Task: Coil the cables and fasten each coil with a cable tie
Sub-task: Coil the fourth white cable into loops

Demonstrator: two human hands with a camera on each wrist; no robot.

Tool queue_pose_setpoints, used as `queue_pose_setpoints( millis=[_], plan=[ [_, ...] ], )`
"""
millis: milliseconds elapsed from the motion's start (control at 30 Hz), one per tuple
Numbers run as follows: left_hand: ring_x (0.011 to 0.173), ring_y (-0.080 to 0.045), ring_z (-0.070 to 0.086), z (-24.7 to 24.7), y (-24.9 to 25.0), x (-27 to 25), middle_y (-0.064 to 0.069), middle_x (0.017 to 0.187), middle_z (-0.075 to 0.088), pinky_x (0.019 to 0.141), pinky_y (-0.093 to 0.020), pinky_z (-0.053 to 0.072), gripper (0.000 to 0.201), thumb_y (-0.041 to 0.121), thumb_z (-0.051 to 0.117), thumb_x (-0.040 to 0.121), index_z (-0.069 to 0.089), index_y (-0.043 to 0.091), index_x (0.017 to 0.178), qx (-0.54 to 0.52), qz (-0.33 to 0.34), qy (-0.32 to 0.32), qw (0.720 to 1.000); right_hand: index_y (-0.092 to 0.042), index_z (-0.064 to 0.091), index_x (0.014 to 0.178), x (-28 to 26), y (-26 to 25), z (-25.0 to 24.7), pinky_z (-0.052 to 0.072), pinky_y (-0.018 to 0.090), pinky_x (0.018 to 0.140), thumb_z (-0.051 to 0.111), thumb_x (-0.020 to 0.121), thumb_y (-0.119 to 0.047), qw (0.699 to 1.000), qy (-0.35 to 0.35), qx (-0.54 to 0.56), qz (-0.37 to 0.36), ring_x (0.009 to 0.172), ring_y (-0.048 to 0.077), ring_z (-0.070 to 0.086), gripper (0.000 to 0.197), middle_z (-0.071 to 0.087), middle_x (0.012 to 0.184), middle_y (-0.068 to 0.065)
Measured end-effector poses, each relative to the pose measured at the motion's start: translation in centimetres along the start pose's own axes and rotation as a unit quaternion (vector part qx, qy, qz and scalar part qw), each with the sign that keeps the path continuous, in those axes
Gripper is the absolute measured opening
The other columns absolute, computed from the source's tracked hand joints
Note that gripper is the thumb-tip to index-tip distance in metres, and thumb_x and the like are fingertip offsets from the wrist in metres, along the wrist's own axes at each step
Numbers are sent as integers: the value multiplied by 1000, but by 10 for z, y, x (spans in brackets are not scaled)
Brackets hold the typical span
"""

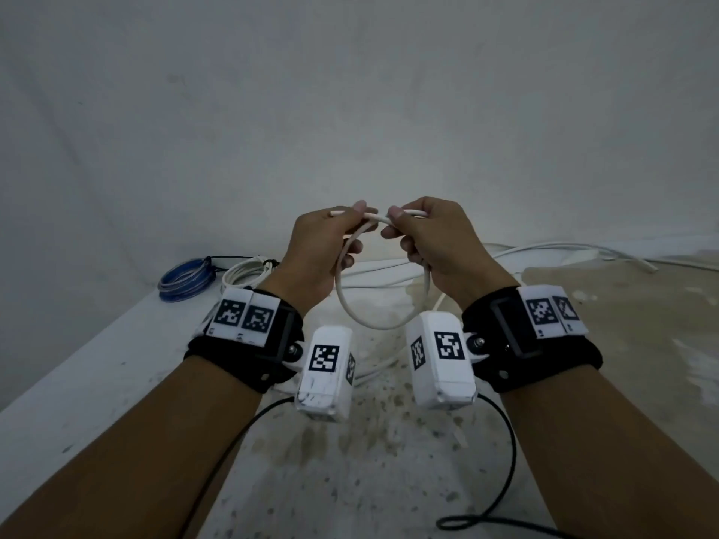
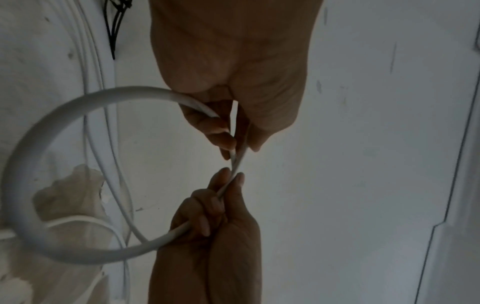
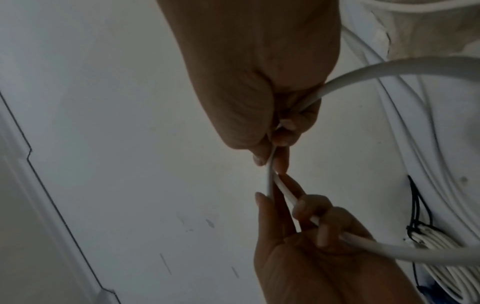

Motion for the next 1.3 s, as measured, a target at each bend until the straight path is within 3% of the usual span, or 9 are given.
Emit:
queue_pose_setpoints(
  millis=[300, 567, 700, 767, 833, 900, 1000, 1200, 1300],
  plan=[
    [57, -12, 60, -5, 4, -2, -6, 80, 74, 53, -22, 50, 25, 26, 63, 94, 74, 5, 93, 80, -9, -48, 996, 1, 61, 94, 0, 0, -3, 55, 25, 57, 61, 95, -8, 997, -4, 65, 51, 55, 14, 64, 10, 70, 70, 11],
    [44, -6, 46, 0, 2, -3, 0, 69, 70, 46, -21, 37, 23, 30, 63, 95, 75, 16, 82, 146, 97, 15, 984, 3, 58, 95, -1, 0, -3, 62, 37, 71, 59, 97, -9, 991, 15, 124, 54, 68, 26, 69, 12, 70, 81, 18],
    [44, 0, 45, -8, 3, -4, 14, 50, 60, 55, -27, 39, 29, 31, 62, 94, 70, 26, 67, 191, 159, 75, 966, -13, 61, 99, -2, -4, -13, 61, 39, 70, 52, 99, -33, 991, 33, -121, 56, 68, 24, 73, 22, 75, 74, 8],
    [44, 0, 44, -11, 2, -5, 15, 48, 58, 57, -28, 38, 30, 30, 62, 95, 69, 27, 66, 192, 172, 74, 963, -21, 63, 99, 0, -14, -27, 52, 32, 73, 49, 97, -46, 933, 111, -342, -21, 78, 21, 68, 29, 71, 82, -2],
    [44, -1, 43, -10, 3, -8, 14, 47, 57, 57, -28, 38, 30, 30, 62, 95, 69, 26, 66, 198, 180, 50, 962, -26, 67, 104, -3, -28, -26, 42, 32, 80, 47, 97, -51, 884, 132, -434, -111, 99, 23, 58, 33, 65, 101, 1],
    [45, -1, 44, -7, 4, -11, 13, 48, 58, 57, -29, 38, 30, 29, 62, 95, 69, 26, 66, 201, 188, 34, 961, -26, 71, 104, -1, -32, -14, 42, 36, 88, 44, 99, -50, 886, 43, -437, -148, 108, 24, 55, 37, 63, 112, 3],
    [45, 1, 47, -8, 8, -11, 11, 50, 59, 58, -26, 37, 28, 27, 62, 95, 70, 25, 68, 188, 190, 42, 963, -14, 71, 93, -6, -27, 4, 51, 28, 75, 48, 99, -46, 919, -119, -361, -109, 79, 16, 69, 40, 73, 84, -3],
    [40, -3, 37, -12, 26, -19, 10, 46, 55, 45, -15, 31, 29, 21, 58, 98, 69, 14, 71, 134, 178, 10, 975, -3, 72, 90, -10, -34, 6, 60, 29, 69, 47, 101, -42, 964, -207, -165, -6, 63, 18, 67, 47, 72, 71, 9],
    [41, -9, 39, -13, 36, -21, -2, 63, 67, 40, -18, 30, 26, 20, 58, 97, 74, 6, 82, 102, 152, -3, 983, -2, 70, 85, -10, -42, 4, 57, 27, 61, 49, 103, -31, 976, -183, -118, -1, 57, 16, 63, 41, 70, 67, 6]
  ],
)
Point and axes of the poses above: each hand's wrist, its own x-axis towards the middle knuckle, its own z-axis out of the palm, y = z × x, the point moved 4 cm from there along x, towards the middle knuckle
